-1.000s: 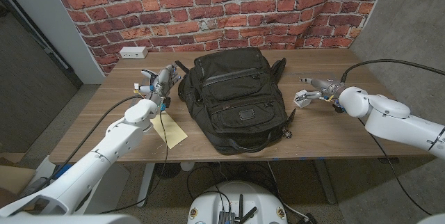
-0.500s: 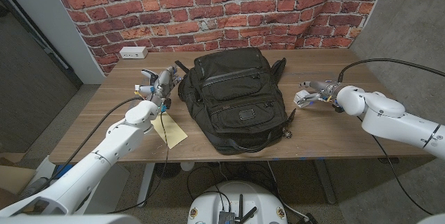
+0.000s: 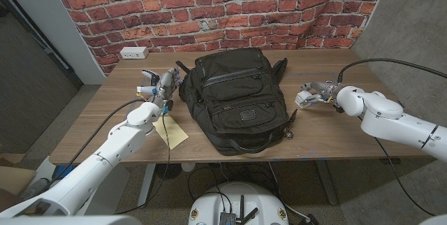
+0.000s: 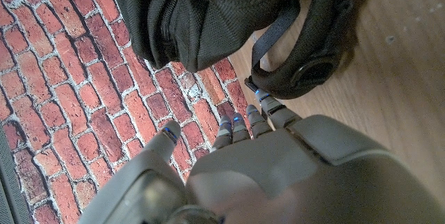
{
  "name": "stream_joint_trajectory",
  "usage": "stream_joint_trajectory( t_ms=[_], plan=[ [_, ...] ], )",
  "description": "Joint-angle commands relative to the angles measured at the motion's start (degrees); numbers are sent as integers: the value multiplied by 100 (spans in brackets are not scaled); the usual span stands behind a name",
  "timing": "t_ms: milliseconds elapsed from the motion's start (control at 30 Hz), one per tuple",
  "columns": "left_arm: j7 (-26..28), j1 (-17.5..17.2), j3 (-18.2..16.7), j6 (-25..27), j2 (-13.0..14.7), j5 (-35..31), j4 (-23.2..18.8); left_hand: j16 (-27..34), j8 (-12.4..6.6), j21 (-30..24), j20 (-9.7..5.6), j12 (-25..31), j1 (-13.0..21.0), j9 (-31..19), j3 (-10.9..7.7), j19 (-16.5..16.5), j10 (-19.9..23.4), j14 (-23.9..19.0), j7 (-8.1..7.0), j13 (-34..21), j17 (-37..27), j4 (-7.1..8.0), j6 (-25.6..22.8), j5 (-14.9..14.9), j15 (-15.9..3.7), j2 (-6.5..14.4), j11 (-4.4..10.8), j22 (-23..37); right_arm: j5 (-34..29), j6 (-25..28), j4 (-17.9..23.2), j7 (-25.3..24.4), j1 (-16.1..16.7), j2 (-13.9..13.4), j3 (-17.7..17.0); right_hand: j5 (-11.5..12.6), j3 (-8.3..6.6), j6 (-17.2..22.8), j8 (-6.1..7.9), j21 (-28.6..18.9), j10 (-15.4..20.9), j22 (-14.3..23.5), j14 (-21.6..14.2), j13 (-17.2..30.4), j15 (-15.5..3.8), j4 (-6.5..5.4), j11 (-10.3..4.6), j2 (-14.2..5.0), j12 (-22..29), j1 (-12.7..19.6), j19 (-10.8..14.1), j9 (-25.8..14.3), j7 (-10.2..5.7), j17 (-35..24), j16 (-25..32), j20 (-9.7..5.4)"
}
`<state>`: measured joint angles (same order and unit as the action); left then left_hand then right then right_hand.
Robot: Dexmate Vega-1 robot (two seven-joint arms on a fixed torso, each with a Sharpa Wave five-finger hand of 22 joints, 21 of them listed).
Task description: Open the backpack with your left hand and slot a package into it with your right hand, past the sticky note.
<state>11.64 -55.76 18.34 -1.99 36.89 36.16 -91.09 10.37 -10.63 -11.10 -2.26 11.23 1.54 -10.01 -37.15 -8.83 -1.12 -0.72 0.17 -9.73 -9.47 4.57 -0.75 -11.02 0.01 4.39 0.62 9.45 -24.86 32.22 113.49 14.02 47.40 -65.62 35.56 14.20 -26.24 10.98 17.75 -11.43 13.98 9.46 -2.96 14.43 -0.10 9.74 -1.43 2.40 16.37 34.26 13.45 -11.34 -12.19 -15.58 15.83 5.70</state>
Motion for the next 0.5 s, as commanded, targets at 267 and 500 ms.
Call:
stream_joint_trajectory(
  t_ms=[267,500],
  plan=[
    [-35,58,50,-4,-68,23,101,-5,12,25,-95,-10,1,-11,-9,-56,15,-70,-59,-33,-32,-2,-22,-20,24,325,17,20,-418,-87,-144,-85,-36,194,50,-33,-41,575,277,-19,927,27,-571,149,-302,-3,-181,-73,315,326,332,-67,-25,-62,295,-147],
    [-58,97,68,3,-78,23,142,-5,11,25,-92,-9,-2,-11,-10,-57,24,-79,-75,-33,-32,-1,-26,-20,37,324,26,20,-554,-88,-203,-135,-46,269,71,-70,-26,957,457,-16,1417,29,-882,230,-428,-7,-271,-118,472,462,463,-97,-28,-73,458,-246]
  ],
)
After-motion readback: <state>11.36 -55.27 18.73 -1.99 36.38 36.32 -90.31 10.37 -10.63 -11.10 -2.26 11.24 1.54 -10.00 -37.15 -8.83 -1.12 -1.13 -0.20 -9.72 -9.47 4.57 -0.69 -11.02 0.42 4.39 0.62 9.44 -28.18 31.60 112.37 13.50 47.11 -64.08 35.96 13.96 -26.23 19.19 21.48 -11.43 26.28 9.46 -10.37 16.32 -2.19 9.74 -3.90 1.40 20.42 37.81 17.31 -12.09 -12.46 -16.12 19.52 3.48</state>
